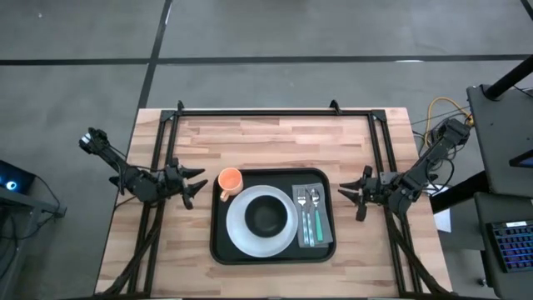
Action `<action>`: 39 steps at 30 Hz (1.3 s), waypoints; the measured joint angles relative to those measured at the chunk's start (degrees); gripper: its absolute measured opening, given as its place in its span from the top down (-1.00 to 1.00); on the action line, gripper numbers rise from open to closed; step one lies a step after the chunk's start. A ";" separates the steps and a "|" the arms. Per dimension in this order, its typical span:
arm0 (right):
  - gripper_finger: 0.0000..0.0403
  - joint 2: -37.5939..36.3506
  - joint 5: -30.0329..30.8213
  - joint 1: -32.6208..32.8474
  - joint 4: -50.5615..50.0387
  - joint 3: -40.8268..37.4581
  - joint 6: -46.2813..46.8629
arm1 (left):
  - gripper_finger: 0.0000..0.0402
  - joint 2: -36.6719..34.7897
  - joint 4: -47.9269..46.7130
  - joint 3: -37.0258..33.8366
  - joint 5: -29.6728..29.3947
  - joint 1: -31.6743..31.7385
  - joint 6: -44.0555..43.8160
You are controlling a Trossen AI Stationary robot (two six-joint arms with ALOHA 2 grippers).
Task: Set up tray
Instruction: Return to Home Position
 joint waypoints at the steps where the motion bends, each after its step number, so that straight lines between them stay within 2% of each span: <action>1: 0.59 0.00 -0.49 0.00 0.02 0.00 0.20 | 0.07 0.00 0.00 0.01 0.00 0.00 0.00; 8: 0.65 -0.02 -4.14 0.00 0.38 0.00 0.80 | 0.07 0.35 -0.02 0.01 0.11 0.00 0.00; 31: 0.57 -0.02 -4.65 -0.02 0.42 0.00 -0.30 | 0.07 0.40 0.32 0.02 -0.12 0.00 0.52; 35: 0.60 -0.02 -4.65 0.00 0.42 0.00 -0.30 | 0.07 -0.25 8.17 0.31 -2.80 0.02 4.38; 39: 0.64 -0.02 -4.65 0.00 0.42 0.00 -0.30 | 0.07 -2.38 16.72 1.23 6.56 -0.03 14.29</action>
